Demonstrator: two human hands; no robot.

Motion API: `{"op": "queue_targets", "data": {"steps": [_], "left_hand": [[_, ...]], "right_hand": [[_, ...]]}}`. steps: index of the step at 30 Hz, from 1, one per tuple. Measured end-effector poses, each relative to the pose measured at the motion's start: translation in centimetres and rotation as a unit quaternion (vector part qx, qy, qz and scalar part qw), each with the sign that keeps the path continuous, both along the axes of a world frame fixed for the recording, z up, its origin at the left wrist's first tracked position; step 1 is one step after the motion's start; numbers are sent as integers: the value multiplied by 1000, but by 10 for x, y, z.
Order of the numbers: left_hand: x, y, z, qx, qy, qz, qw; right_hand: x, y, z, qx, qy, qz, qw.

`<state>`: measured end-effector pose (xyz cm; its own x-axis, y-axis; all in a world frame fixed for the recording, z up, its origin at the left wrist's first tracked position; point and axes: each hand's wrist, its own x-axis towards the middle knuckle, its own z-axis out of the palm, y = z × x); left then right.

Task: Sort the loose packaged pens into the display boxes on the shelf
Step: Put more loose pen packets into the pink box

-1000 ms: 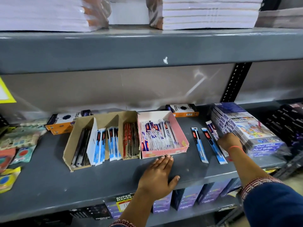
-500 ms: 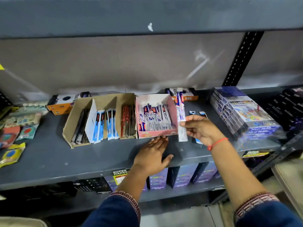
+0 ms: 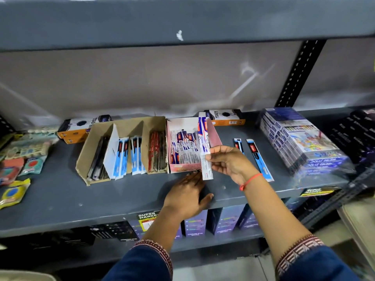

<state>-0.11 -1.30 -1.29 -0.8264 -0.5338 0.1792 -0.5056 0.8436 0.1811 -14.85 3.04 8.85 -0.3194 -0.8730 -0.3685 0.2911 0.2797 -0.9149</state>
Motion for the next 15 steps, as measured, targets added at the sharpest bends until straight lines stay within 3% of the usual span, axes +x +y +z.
{"op": "queue_targets", "data": {"steps": [7,15], "left_hand": [[0,-1,-2,10,13,-11,1000],[-1,1,0,12,39,-20,999]], "right_hand": [[-6,-49,9,24,146,-23,989],[-1,-91,-24,119,361,7,925]]}}
